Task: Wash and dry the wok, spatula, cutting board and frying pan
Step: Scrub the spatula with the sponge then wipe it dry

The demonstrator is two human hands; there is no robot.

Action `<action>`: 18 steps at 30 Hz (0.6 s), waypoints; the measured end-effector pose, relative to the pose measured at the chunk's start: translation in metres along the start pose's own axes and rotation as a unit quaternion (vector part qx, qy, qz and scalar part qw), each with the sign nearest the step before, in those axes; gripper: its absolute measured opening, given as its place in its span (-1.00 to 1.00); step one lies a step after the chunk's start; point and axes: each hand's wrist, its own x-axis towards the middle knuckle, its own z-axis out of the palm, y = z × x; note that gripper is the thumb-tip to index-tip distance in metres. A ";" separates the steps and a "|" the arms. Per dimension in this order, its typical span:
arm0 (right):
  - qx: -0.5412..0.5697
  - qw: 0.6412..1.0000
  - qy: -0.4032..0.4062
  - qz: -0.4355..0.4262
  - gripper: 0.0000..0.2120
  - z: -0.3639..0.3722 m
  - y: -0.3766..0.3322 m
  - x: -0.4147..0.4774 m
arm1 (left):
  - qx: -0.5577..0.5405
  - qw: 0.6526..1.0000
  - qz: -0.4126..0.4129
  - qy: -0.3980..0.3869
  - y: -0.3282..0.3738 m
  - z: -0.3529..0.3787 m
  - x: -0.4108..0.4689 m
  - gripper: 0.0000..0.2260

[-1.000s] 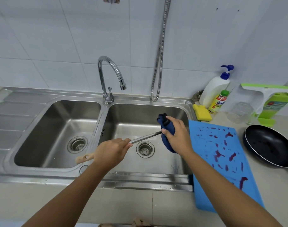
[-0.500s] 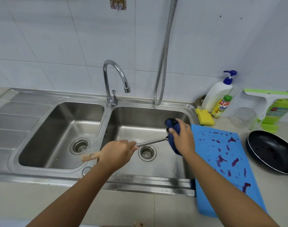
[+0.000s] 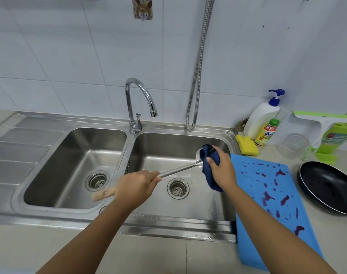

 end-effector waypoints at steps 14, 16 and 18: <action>-0.003 0.999 0.024 0.027 -0.32 0.009 0.006 -0.016 | -0.061 0.992 -0.069 -0.089 0.014 -0.001 0.006 -0.69; -0.016 1.000 0.015 -0.009 -0.36 0.009 0.001 -0.019 | -0.071 0.991 -0.079 -0.085 0.011 -0.002 0.010 -0.69; -0.017 0.999 -0.010 -0.028 -0.42 0.003 0.005 -0.015 | -0.081 0.989 -0.083 -0.088 0.009 -0.004 0.011 -0.69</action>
